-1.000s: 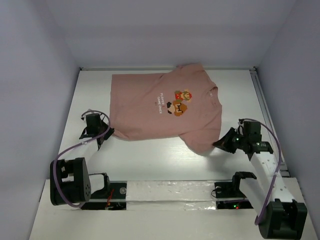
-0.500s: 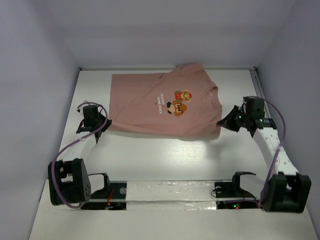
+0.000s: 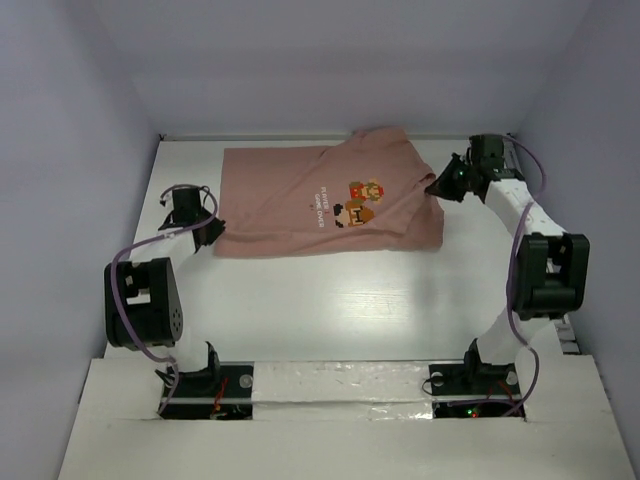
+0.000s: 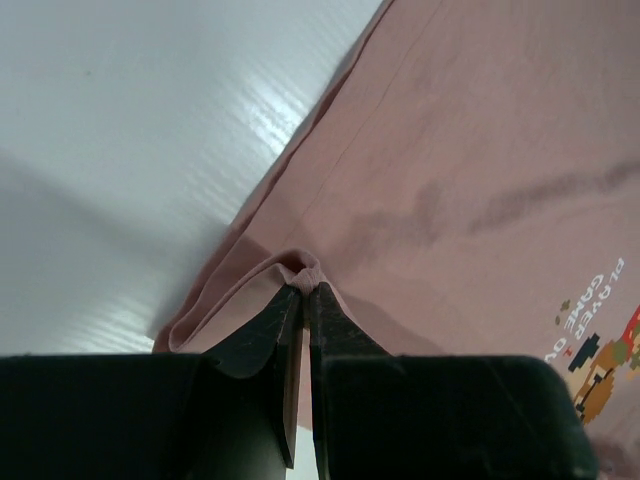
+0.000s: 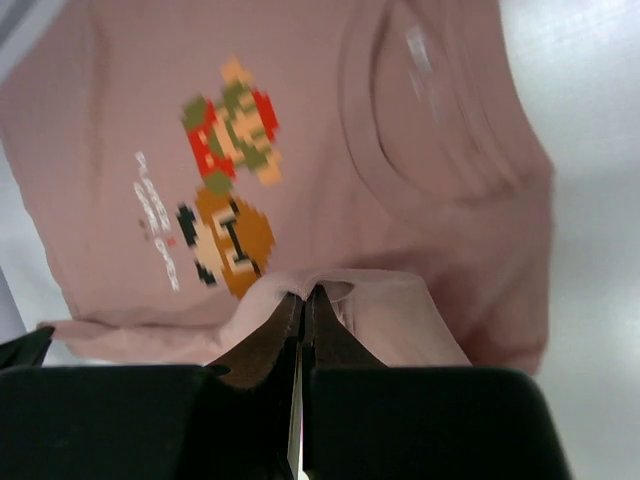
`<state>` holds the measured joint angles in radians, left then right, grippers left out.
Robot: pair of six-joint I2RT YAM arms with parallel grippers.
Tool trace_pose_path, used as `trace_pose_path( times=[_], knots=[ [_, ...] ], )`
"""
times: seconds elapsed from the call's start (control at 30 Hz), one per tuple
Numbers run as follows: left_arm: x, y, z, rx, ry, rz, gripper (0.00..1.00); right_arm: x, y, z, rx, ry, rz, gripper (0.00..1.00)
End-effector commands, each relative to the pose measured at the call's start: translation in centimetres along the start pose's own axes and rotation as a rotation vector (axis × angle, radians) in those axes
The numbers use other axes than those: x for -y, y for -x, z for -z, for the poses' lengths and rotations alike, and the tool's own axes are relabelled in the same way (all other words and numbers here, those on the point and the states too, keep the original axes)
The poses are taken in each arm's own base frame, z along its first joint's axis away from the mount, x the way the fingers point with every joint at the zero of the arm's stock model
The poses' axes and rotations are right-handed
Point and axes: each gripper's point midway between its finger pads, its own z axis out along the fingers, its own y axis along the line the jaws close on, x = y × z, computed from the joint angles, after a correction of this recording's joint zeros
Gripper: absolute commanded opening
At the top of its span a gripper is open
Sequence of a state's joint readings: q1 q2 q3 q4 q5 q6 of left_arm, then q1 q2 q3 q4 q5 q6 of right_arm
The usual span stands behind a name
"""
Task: Fold and stack the t-shirts
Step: Fold the tshirt
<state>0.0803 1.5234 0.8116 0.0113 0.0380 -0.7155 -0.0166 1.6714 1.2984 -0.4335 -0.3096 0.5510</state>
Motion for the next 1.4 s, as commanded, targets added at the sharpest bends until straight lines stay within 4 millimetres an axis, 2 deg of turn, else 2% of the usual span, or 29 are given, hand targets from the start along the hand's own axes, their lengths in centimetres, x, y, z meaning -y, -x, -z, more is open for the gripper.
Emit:
trace_pose_path(
  times=[0.0, 0.03, 0.07, 0.1, 0.13, 0.2, 0.23, 0.27, 0.33, 0.37, 0.43, 0.47, 0.57, 0.6, 0.67, 0.7, 0.73, 0.8, 0.83, 0.9, 0.93, 0.97, 1.03, 1.1, 1.17, 1.2, 1.27, 1.3, 1.37],
  knots=[
    [1.9, 2.5, -0.4, 0.056, -0.033, 0.015, 0.00, -3.6, 5.2, -0.9, 0.124, 0.049, 0.086, 0.00],
    [1.8, 2.5, -0.8, 0.053, -0.024, 0.015, 0.00, -3.2, 4.8, -2.7, 0.094, 0.037, 0.088, 0.00],
    [1.4, 2.1, -1.5, 0.036, -0.003, 0.014, 0.00, -3.1, 5.3, -3.3, 0.098, 0.027, 0.095, 0.00],
    [1.5, 2.3, -1.7, 0.038, -0.002, 0.014, 0.00, -4.2, 6.2, -3.6, 0.107, 0.039, 0.117, 0.00],
    [1.4, 2.3, -2.0, 0.037, 0.003, 0.012, 0.00, -3.5, 5.9, -5.3, 0.078, 0.022, 0.111, 0.00],
    [1.5, 2.4, -2.6, 0.035, 0.010, 0.012, 0.00, -3.4, 6.0, -6.6, 0.069, 0.007, 0.132, 0.00],
    [1.6, 2.6, -2.8, 0.037, 0.008, 0.012, 0.00, -4.0, 7.1, -6.8, 0.089, 0.012, 0.143, 0.00],
    [1.5, 2.4, -3.3, 0.030, 0.015, 0.012, 0.00, -3.1, 6.6, -8.3, 0.061, -0.010, 0.137, 0.00],
    [2.0, 2.9, -3.7, 0.033, 0.012, 0.016, 0.00, -3.4, 6.6, -9.2, 0.050, -0.011, 0.149, 0.00],
    [2.0, 3.2, -4.0, 0.046, 0.018, 0.018, 0.00, -3.6, 7.2, -9.4, 0.059, -0.009, 0.152, 0.08],
    [1.7, 3.6, -4.8, 0.056, 0.045, 0.019, 0.00, -2.7, 6.7, -10.3, 0.036, -0.041, 0.148, 0.19],
    [1.7, 3.8, -5.0, 0.060, 0.054, 0.019, 0.00, -2.5, 6.7, -10.3, 0.038, -0.045, 0.148, 0.34],
    [2.1, 4.7, -5.2, 0.085, 0.061, 0.035, 0.00, -2.6, 6.4, -9.3, 0.046, -0.042, 0.160, 0.50],
    [2.6, 5.3, -5.0, 0.100, 0.043, 0.038, 0.00, -2.8, 6.3, -8.1, 0.059, -0.038, 0.164, 0.51],
    [3.3, 6.1, -4.5, 0.129, 0.029, 0.052, 0.00, -3.1, 5.9, -6.7, 0.075, -0.028, 0.162, 0.51],
    [3.5, 6.3, -4.5, 0.134, 0.023, 0.057, 0.00, -2.1, 4.3, -6.6, 0.060, -0.032, 0.149, 0.51],
    [3.4, 6.3, -4.7, 0.131, 0.027, 0.057, 0.00, -3.1, 4.6, -4.4, 0.100, -0.003, 0.153, 0.51],
    [3.2, 6.0, -5.1, 0.108, 0.047, 0.052, 0.09, -3.0, 3.6, -3.0, 0.120, 0.011, 0.141, 0.51],
    [3.2, 5.9, -5.1, 0.102, 0.046, 0.049, 0.16, -2.1, 1.9, -1.8, 0.111, 0.004, 0.128, 0.51],
    [2.8, 6.3, -4.9, 0.120, 0.049, 0.054, 0.23, -1.5, 0.4, -0.8, 0.119, 0.007, 0.101, 0.46],
    [3.0, 6.7, -4.5, 0.138, 0.037, 0.057, 0.23, -1.0, -0.3, -0.3, 0.119, 0.002, 0.092, 0.41],
    [3.3, 7.6, -3.9, 0.163, 0.024, 0.064, 0.21, -0.1, -2.0, 0.5, 0.107, -0.002, 0.085, 0.35],
    [3.7, 8.9, -3.4, 0.189, 0.019, 0.053, 0.19, 0.7, -3.2, 1.0, 0.105, -0.009, 0.077, 0.35],
    [4.0, 9.3, -3.4, 0.182, 0.027, 0.038, 0.22, 2.0, -4.6, 1.5, 0.105, -0.038, 0.070, 0.38],
    [3.9, 8.6, -3.5, 0.154, 0.025, 0.031, 0.23, 3.1, -5.5, 1.6, 0.087, -0.074, 0.057, 0.44],
    [2.8, 7.2, -3.0, 0.121, 0.037, 0.028, 0.23, 3.8, -6.3, 1.8, 0.069, -0.102, 0.040, 0.46],
    [2.0, 5.6, -1.8, 0.096, 0.022, 0.008, 0.23, 4.8, -6.4, 2.0, 0.077, -0.120, 0.008, 0.48],
    [0.9, 4.4, -0.7, 0.088, 0.027, -0.003, 0.24, 5.5, -7.0, 1.9, 0.071, -0.120, -0.017, 0.48],
    [-0.5, 3.1, 0.2, 0.073, 0.047, -0.041, 0.29, 6.8, -6.8, 1.8, 0.076, -0.137, -0.053, 0.48]
  ],
)
